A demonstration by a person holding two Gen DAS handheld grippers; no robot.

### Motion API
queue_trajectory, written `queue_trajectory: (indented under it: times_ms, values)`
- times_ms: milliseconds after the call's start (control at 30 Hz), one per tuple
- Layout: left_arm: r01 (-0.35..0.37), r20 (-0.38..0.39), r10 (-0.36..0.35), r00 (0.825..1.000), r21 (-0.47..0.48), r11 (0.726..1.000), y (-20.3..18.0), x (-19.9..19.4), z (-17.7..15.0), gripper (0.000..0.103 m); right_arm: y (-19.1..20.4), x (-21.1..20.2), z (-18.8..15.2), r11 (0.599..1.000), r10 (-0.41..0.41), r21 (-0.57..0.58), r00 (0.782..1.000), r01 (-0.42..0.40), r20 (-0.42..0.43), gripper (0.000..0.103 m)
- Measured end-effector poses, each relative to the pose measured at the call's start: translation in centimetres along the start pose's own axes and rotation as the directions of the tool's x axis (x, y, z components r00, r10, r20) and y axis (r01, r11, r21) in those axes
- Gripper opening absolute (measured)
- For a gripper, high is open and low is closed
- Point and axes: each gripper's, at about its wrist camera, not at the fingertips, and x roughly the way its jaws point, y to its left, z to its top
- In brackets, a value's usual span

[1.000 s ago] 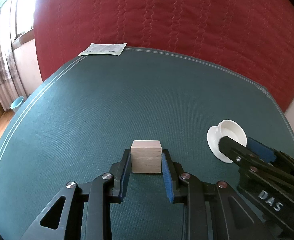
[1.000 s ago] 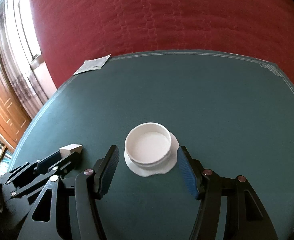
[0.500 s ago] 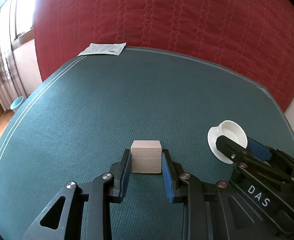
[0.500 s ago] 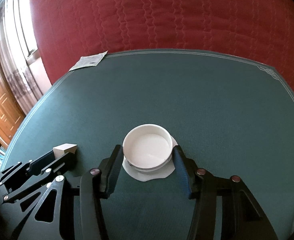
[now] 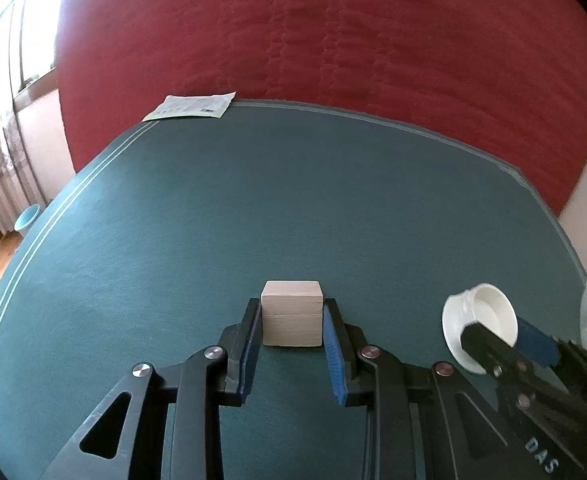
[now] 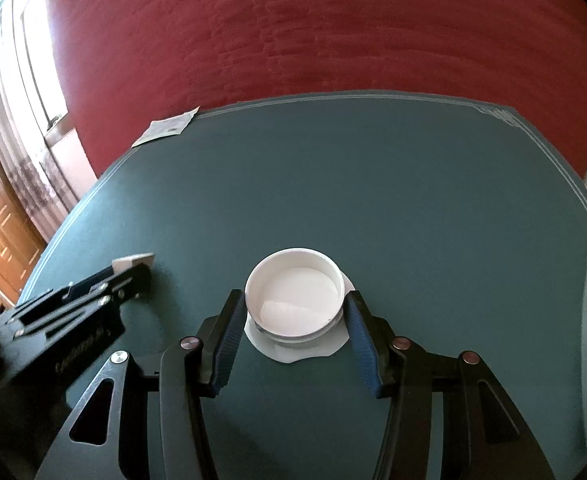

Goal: Organize rigid objects
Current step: 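Carry the tan cube and white bowl over the clear bowl with both grippers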

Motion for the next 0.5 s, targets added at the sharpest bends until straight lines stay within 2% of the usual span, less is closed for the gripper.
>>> queue_trajectory:
  times_ms: [500]
  values:
    - [0.053, 0.02, -0.056, 0.998, 0.103, 0.993, -3.2, -1.1, -0.7, 0.031, -2.9, -4.9, -3.4, 0.996, -0.002, 0.092, 1.0, 0.0, 0.022, 0.052]
